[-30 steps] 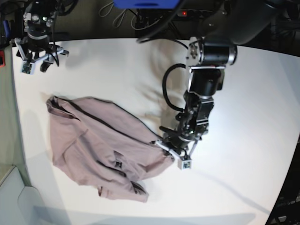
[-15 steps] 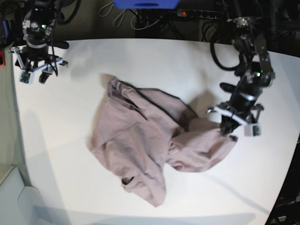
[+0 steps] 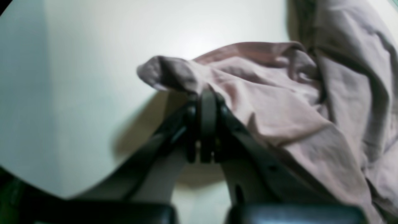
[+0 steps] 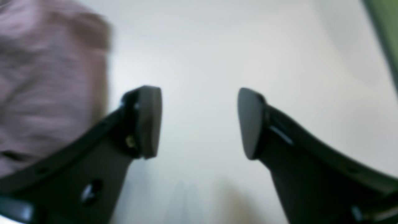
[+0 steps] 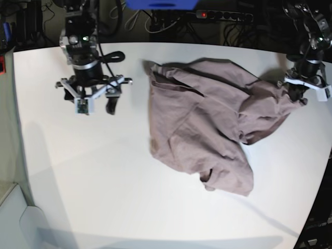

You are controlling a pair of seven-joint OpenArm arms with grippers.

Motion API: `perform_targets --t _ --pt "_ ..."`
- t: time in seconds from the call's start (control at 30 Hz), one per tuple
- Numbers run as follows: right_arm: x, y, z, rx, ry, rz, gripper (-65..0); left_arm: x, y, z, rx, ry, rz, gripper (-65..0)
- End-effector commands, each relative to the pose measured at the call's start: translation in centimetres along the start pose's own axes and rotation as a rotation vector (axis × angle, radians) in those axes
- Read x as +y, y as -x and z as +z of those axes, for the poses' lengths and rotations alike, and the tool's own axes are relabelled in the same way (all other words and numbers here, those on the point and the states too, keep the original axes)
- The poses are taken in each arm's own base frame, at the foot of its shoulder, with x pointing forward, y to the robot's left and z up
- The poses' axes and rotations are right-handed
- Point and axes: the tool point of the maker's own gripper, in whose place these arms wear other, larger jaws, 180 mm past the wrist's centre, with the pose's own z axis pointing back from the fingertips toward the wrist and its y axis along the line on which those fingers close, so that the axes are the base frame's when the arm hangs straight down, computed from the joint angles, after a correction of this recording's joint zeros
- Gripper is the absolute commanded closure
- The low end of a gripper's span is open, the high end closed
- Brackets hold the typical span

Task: Layout the t-shirt on the table in an organized manner, then fold the t-shirt properly
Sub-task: 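Grasp the t-shirt hem with the right gripper while the left holds its edge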

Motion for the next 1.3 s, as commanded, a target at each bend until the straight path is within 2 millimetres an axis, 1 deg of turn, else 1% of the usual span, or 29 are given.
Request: perform_targets --t 0.0,0.07,0.1,0.17,0.2,0.23,0.3,0.4,0.43,0.5,0.57,0.67,0.73,0.83,1.0,1.1,1.27 --pt "1.4 -2.0 0.0 -0.067 -0.037 0.003 -42.8 -0.1 -0.5 0.3 -0.023 0.01 -0.011 -0.2" --pt "4.3 -3.3 -0.3 -0.101 -0.115 0.015 -44.4 -0.1 0.2 0.6 -0.008 0.013 -0.009 -0.2" --pt "5.7 -4.4 -0.5 -0.127 -0.151 0.023 -44.4 -0.1 0.7 0.7 0.0 0.012 -0.005 -0.2" --pt "7.5 -5.8 -1.1 -0.161 -0.196 0.039 -44.4 -0.1 1.1 0.8 0.008 0.009 -0.002 -0.2" --pt "8.0 -6.5 -1.7 -0.175 -0.208 0.046 -44.4 0.0 1.4 1.0 0.016 0.006 -0.004 -0.2" --pt "8.4 -6.8 -2.3 -0.174 -0.215 0.05 -44.4 0.1 1.7 1.2 0.022 0.004 -0.005 -0.2" --pt "9.2 -6.7 -4.0 -0.13 -0.217 0.037 -44.4 0.4 2.2 1.4 0.036 -0.001 -0.004 -0.2" --pt "9.4 -6.4 -6.9 -0.052 -0.204 0.029 -44.4 0.6 2.8 1.8 0.051 -0.006 -0.001 -0.2" --pt "9.6 -6.4 -7.6 -0.034 -0.204 0.03 -44.4 0.7 3.1 1.9 0.058 -0.007 0.0 -0.2" --pt "9.9 -6.4 -8.6 -0.014 -0.206 0.031 -44.4 0.8 3.3 2.1 0.065 -0.01 0.0 -0.1" --pt "10.6 -6.9 -9.3 -0.013 -0.215 0.03 -44.4 0.9 3.6 2.2 0.071 -0.011 0.0 -0.1" --pt "11.4 -7.2 -10.5 0.002 -0.226 0.034 -44.4 0.9 3.6 2.2 0.072 -0.012 0.0 -0.1" --pt "11.7 -6.6 -11.3 0.027 -0.227 0.041 -44.4 0.8 3.5 2.2 0.07 -0.011 -0.002 -0.1" --pt "11.9 -5.2 -12.9 0.083 -0.226 0.062 -44.4 0.8 3.5 2.3 0.069 -0.01 -0.004 -0.1" --pt "12.1 -4.0 -15.2 0.114 -0.225 0.085 -44.4 0.9 3.6 2.2 0.072 -0.012 0.0 -0.1" --pt "11.9 -2.8 -16.1 0.141 -0.219 0.091 -44.3 0.9 3.6 2.2 0.071 -0.011 0.0 -0.1" --pt "11.6 -2.0 -16.7 0.17 -0.214 0.103 -44.1 0.8 3.5 2.1 0.068 -0.01 0.0 -0.1"
